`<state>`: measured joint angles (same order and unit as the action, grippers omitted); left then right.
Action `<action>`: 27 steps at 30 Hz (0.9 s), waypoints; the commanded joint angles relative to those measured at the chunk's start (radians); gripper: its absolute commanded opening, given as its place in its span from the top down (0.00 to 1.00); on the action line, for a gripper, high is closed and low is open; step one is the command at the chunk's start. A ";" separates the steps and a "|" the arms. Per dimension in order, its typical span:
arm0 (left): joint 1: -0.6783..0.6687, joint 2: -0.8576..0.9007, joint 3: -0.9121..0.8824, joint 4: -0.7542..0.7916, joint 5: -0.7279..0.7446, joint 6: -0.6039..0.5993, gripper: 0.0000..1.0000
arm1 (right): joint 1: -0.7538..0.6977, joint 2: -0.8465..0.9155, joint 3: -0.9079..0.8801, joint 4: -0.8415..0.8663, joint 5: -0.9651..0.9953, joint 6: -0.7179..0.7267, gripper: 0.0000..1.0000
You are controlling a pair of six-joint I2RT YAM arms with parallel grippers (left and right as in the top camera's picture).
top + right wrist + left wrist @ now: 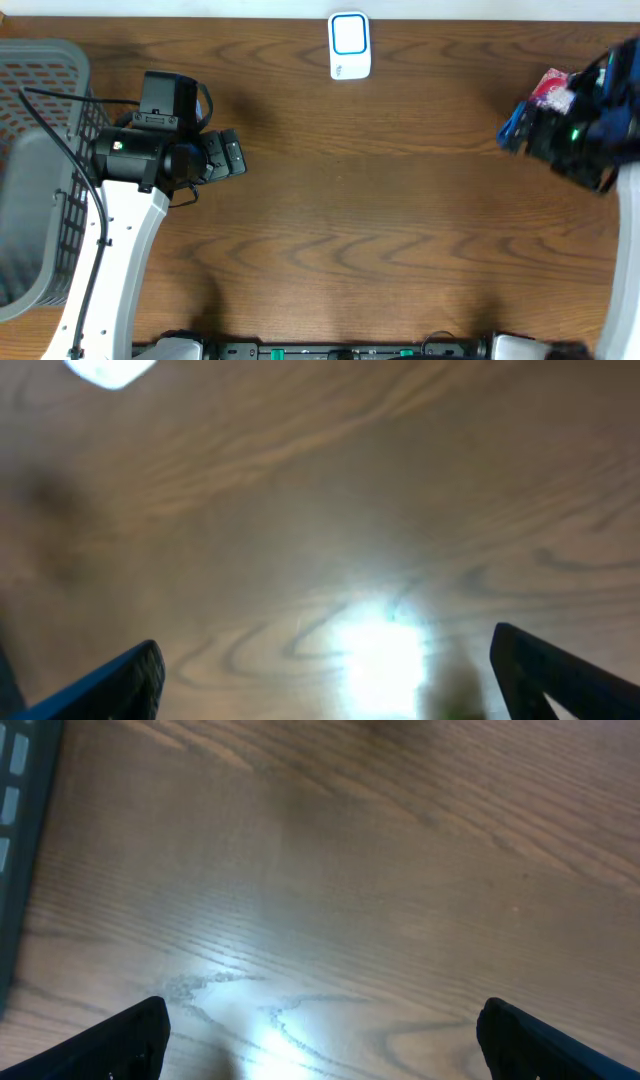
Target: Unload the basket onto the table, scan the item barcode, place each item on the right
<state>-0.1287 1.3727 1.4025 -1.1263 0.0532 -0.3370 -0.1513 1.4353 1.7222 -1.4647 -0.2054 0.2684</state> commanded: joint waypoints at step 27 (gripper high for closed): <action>0.003 0.002 0.006 -0.002 -0.010 0.002 0.02 | 0.132 -0.403 -0.653 0.145 -0.114 0.015 0.01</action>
<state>-0.1287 1.3727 1.4025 -1.1255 0.0525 -0.3370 -0.0284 1.0424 1.0718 -1.3190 -0.2974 0.2775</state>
